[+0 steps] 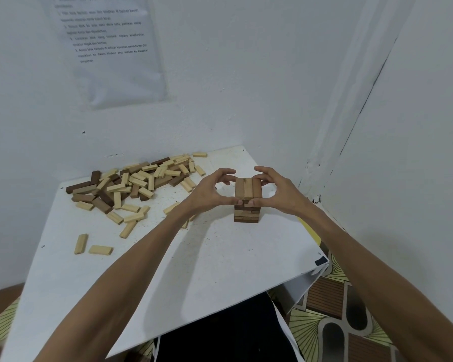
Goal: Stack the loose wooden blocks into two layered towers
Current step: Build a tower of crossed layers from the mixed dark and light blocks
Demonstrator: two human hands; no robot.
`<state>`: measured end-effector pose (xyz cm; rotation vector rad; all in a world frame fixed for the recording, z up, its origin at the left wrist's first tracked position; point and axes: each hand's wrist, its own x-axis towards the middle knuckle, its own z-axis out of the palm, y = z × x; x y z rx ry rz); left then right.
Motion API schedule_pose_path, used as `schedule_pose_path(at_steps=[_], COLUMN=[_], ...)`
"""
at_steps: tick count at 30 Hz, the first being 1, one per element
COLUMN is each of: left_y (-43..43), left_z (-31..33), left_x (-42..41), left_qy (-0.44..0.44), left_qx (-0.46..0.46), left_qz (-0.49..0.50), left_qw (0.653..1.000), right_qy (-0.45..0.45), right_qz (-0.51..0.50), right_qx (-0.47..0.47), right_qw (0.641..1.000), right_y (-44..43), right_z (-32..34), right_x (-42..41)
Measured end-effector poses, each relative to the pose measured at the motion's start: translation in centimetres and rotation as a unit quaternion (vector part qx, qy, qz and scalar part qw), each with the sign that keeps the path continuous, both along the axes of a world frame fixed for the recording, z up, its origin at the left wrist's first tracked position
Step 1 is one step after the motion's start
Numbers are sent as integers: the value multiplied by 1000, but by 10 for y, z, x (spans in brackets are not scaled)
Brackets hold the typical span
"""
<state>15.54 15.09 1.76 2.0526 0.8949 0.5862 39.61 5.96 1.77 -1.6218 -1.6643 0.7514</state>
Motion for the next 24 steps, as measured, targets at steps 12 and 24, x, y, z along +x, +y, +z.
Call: schedule_pose_path(at_steps=[12,24], left_y=[-6,-18], left_z=[7,27], left_x=[-10,-82], left_qy=[10,6], left_qx=[-13,30], left_qz=[-9,41], left_qw=[1000,999], right_qy=[-28,-157], right_qz=[-12,113], right_qx=[41,77], right_qw=[999,978], right_y=[-6,4], right_z=[14,67], right_x=[-9,-88])
